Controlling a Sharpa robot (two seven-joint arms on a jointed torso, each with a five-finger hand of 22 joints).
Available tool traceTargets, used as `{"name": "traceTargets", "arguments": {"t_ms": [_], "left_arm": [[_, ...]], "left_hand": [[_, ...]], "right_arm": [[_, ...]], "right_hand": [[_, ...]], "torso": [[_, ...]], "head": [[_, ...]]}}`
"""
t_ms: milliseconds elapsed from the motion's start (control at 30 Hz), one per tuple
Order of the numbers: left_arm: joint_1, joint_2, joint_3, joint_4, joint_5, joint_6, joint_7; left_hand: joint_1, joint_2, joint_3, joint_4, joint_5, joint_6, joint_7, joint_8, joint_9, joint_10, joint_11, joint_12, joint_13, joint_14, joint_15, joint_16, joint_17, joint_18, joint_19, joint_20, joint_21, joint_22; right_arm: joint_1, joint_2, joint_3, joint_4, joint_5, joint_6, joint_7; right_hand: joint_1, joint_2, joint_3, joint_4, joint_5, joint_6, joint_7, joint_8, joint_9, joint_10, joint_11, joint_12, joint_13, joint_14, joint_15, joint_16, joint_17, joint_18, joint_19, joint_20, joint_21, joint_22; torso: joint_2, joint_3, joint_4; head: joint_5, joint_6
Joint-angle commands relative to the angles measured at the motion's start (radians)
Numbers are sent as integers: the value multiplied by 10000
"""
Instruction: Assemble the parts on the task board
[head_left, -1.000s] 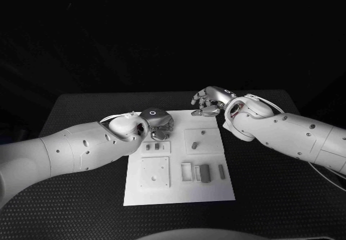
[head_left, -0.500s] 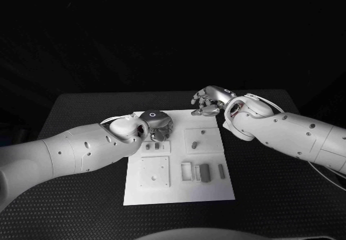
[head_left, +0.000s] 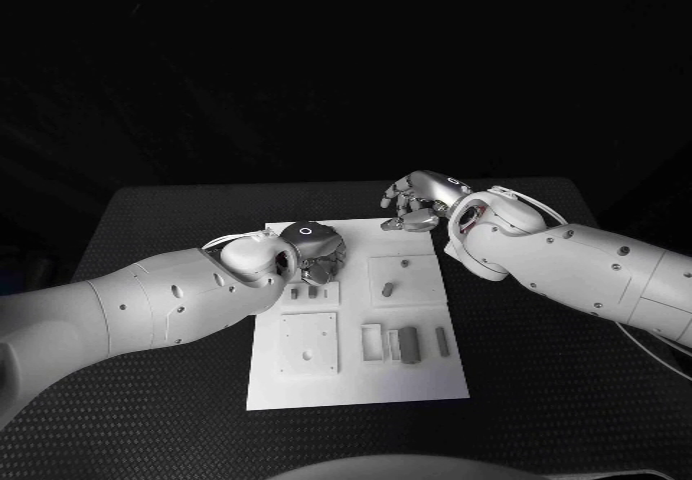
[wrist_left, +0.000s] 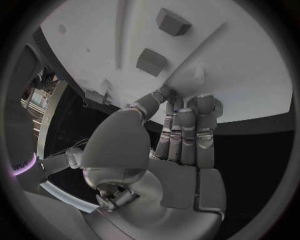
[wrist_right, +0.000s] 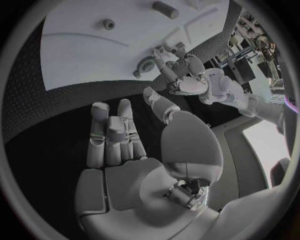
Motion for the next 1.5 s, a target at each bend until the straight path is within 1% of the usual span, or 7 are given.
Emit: {"name": "traceTargets", "arguments": {"t_ms": [33, 300, 500, 867, 1200, 1333, 1500], "left_arm": [[-7, 32, 6, -7, -80, 106, 81], [-28, 81, 6, -88, -80, 155, 94], [-46, 113, 6, -121, -82, 199, 61], [-112, 162, 7, -178, -155, 133, -19], [-114, 132, 7, -142, -160, 93, 3], [-116, 82, 9, -98, -116, -75, 70], [-116, -37, 16, 11, 282, -184, 274]], "left_hand": [[0, 107, 72, -15, 41, 104, -4, 72, -12, 175, 57, 27, 26, 49, 4, 68, 13, 1138, 71, 1, 42, 129], [-36, 200, 108, 18, 41, 161, 8, 95, -21, 259, 42, 34, 84, 83, -11, 101, 23, 1148, 107, -11, 69, 160], [-31, 319, 171, 24, 44, 272, 5, 146, -21, 374, 1, 48, 158, 151, -50, 134, 27, 1162, 161, -38, 104, 183], [99, 459, 306, -46, 37, 507, -62, 253, -14, 696, -121, 105, 331, 331, -166, 172, 17, 1150, 287, -118, 172, 196], [476, 439, 544, -76, -26, 559, -75, 258, -44, 1094, -279, 191, 549, 533, -319, 86, -38, 1073, 421, -195, 174, 160], [499, 431, 568, -76, -29, 598, -90, 276, -42, 1141, -300, 194, 587, 571, -340, 73, -44, 1055, 451, -208, 173, 156], [485, 455, 584, -51, -34, 599, -87, 272, -48, 1149, -305, 176, 612, 605, -348, 58, -49, 1042, 483, -223, 167, 147]], "right_arm": [[-4, -1, 2, 19, -17, 0, 65], [-4, 3, 2, 20, -17, 7, 69], [-4, -4, 2, 38, -17, 14, 69], [-4, 0, 2, 39, -17, 17, 72], [-4, 1, 2, 32, -17, 19, 78], [-4, 0, 2, 29, -17, 12, 75], [-4, 0, 2, 28, -17, 13, 81]], "right_hand": [[-10, 49, 9, -65, 11, -66, 167, -40, 16, 63, -17, -57, -18, -4, 22, -59, -10, 277, -7, -64, -1, 147], [-12, 51, 9, -64, 11, -65, 167, -40, 18, 67, -17, -59, -24, -5, 22, -60, -11, 277, -7, -63, -2, 147], [-13, 52, 8, -64, 11, -65, 167, -40, 19, 70, -17, -60, -27, -4, 22, -60, -11, 277, -7, -63, -2, 146], [-18, 54, 7, -61, 11, -63, 166, -39, 21, 77, -17, -61, -34, -5, 22, -62, -12, 277, -7, -62, -3, 146], [-21, 56, 5, -59, 11, -61, 166, -38, 23, 83, -18, -59, -38, -5, 21, -62, -13, 277, -7, -62, -3, 145], [-21, 56, 5, -59, 11, -60, 165, -37, 24, 85, -19, -59, -39, -5, 21, -63, -13, 277, -7, -62, -3, 145], [-22, 57, 5, -60, 11, -60, 165, -37, 25, 88, -19, -58, -42, -5, 20, -63, -14, 277, -8, -61, -4, 145]], "torso": [[-6, 3, 6], [-5, 7, 6], [-2, 3, 1], [-5, 6, 5], [-9, 10, 6], [-7, 5, 6], [-10, 9, 8]], "head": [[-7, -19], [-10, -26], [-14, -27], [-35, -53], [-41, -61], [-36, -46], [-30, -36]]}}
